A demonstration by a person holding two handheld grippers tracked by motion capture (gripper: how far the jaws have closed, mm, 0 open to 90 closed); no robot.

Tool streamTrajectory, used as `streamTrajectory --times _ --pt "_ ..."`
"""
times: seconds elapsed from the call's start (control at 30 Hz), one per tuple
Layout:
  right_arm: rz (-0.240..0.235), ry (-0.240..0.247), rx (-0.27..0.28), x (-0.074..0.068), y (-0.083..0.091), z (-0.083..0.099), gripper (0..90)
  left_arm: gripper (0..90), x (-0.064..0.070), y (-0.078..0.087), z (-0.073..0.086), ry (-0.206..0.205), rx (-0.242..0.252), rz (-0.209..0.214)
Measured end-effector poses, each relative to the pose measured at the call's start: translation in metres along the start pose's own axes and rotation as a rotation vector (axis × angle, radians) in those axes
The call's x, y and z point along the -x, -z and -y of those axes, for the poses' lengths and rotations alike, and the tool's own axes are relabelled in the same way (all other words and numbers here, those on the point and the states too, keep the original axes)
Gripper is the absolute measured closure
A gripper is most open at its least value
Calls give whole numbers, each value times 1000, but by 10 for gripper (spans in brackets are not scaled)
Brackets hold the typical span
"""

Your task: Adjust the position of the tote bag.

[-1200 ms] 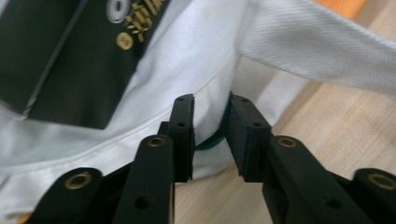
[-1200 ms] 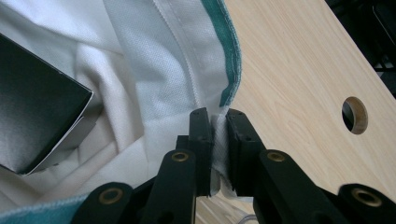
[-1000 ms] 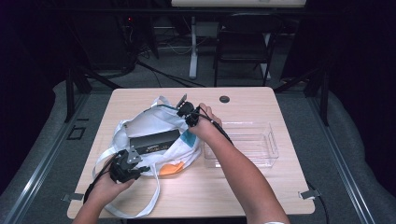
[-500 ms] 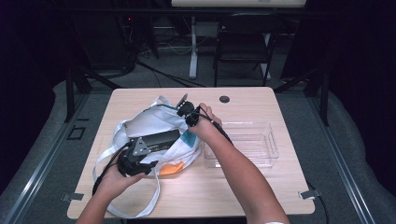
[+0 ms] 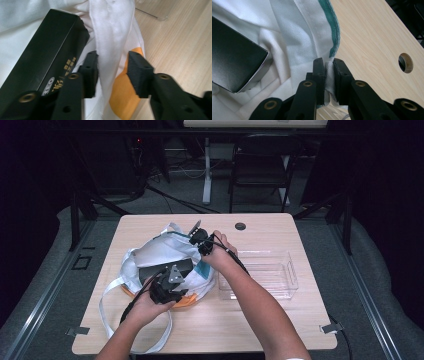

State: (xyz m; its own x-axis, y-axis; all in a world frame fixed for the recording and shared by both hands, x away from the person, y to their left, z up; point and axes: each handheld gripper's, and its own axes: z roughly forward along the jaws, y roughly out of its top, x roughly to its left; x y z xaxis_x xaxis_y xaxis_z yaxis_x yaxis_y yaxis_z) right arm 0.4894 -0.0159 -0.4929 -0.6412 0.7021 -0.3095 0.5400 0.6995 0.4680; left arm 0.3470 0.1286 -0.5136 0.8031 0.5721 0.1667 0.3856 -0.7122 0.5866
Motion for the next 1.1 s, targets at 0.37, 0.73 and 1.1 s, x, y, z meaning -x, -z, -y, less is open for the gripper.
streamTrajectory --times 0.37,0.73,1.1 --pt "-14 14 -21 1 0 0 806 867 11 -12 -3 -59 -23 29" --pt "-30 24 -27 -1 -4 0 803 870 23 -26 0 -106 -64 28" --pt "-34 41 -45 -3 -7 0 801 869 28 -33 2 -127 -93 30"
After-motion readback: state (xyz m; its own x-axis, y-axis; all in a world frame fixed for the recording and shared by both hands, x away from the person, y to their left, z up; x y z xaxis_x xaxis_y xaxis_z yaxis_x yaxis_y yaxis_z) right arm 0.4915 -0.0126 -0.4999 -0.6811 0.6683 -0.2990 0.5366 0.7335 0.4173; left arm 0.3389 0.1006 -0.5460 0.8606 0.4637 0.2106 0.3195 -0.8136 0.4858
